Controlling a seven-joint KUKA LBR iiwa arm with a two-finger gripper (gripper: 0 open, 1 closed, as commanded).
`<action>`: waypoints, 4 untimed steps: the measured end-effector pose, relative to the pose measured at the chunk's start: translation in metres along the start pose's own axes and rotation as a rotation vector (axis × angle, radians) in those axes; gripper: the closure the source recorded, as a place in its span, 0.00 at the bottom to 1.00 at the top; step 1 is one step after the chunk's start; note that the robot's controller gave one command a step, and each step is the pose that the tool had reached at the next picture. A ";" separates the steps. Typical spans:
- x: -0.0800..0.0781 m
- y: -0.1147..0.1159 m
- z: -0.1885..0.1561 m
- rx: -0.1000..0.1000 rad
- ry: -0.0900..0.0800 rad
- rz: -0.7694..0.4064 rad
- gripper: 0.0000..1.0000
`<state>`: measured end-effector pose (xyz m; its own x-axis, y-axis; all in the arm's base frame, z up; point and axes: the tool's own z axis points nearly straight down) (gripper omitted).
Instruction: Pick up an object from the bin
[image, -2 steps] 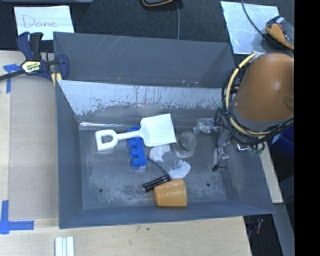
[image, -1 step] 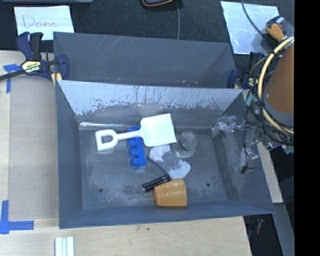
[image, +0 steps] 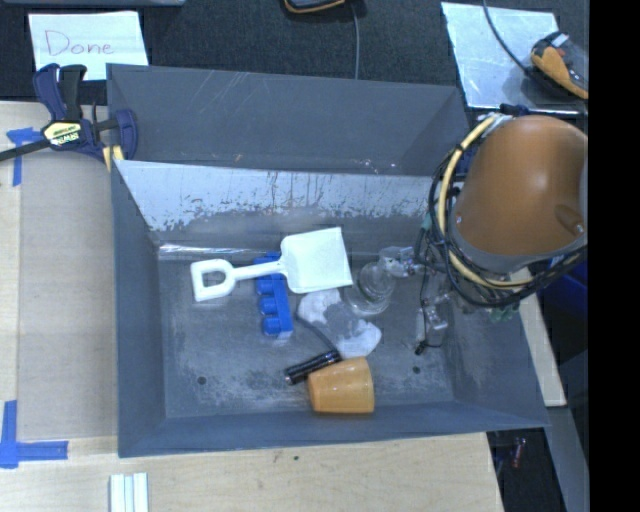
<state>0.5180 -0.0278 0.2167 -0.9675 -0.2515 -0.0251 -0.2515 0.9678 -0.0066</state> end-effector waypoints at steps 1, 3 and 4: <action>0.009 0.005 -0.018 0.003 0.000 -0.041 0.00; 0.029 0.007 0.070 0.005 -0.007 0.060 0.00; -0.003 0.051 0.047 0.006 -0.021 -0.016 0.00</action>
Offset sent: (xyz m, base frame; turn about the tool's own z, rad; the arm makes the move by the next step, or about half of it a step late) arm 0.0063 0.0381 -0.0662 0.0153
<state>0.5091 0.0221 0.1695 -0.9627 -0.2667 -0.0456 -0.2663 0.9638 -0.0135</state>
